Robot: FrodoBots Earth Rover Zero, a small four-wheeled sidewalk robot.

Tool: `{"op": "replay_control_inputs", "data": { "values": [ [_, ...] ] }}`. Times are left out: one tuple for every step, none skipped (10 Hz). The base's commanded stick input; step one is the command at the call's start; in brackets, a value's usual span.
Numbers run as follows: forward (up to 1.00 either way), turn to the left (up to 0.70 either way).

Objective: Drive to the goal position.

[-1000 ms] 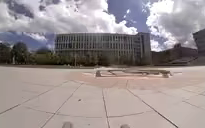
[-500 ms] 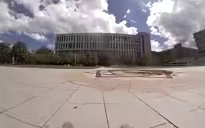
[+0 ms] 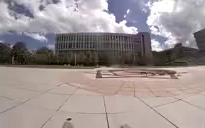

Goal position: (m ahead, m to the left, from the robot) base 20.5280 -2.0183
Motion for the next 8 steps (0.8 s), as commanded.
{"op": "replay_control_inputs", "data": {
  "values": [
    [0.7, 0.0],
    [0.7, 0.0],
    [0.7, 0.0],
    [0.7, 0.0],
    [0.7, 0.0],
    [0.7, 0.0],
    [0.7, 0.0],
    [0.7, 0.0]
  ]
}}
